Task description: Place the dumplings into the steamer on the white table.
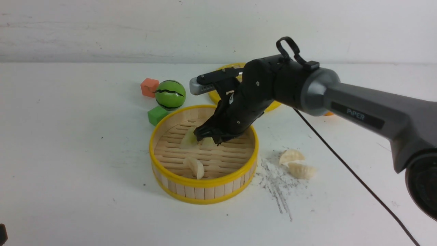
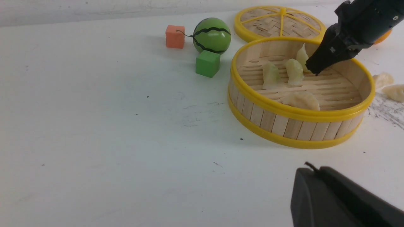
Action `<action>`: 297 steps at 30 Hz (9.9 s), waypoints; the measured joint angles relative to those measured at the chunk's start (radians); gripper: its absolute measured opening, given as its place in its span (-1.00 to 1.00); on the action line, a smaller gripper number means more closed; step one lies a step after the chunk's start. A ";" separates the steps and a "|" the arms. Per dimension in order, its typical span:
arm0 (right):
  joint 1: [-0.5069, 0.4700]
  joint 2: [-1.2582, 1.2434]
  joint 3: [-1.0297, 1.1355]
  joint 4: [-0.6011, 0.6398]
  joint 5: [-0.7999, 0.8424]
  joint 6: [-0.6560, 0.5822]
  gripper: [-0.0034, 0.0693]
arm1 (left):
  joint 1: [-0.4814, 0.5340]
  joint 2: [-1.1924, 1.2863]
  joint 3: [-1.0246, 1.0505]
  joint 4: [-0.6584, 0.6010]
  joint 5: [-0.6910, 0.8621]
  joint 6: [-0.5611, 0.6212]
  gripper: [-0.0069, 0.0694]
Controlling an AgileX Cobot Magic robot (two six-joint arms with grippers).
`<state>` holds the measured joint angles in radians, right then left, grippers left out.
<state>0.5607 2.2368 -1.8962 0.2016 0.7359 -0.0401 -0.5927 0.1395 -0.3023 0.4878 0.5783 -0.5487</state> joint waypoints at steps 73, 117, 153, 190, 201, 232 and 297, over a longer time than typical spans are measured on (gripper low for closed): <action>-0.091 -0.174 0.079 0.432 0.222 -0.386 -0.38 | 0.000 0.000 0.001 0.006 -0.001 0.000 -0.67; -0.304 0.021 -0.031 0.052 0.362 -0.901 0.40 | 0.000 0.001 0.011 0.053 -0.022 0.000 -0.58; -0.304 -0.125 -0.122 0.116 0.501 -0.536 -0.90 | 0.000 0.001 0.014 0.065 -0.022 0.000 -0.55; -0.068 -0.122 -0.119 0.084 0.380 0.010 0.17 | 0.000 0.001 0.014 0.052 -0.021 0.000 -0.50; -0.068 -0.663 0.160 0.008 0.363 -0.079 -0.87 | 0.000 0.001 0.014 0.050 -0.021 0.000 -0.47; -0.098 -1.686 1.731 0.164 -0.691 -0.591 -0.94 | 0.000 0.001 0.014 0.049 -0.018 0.000 -0.44; -0.559 -2.248 1.916 -0.180 -0.367 0.052 -0.82 | 0.000 0.001 0.015 0.049 -0.018 0.000 -0.26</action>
<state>0.0017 -0.0112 0.0201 0.0219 0.3692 0.0119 -0.5927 0.1407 -0.2878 0.5367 0.5603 -0.5487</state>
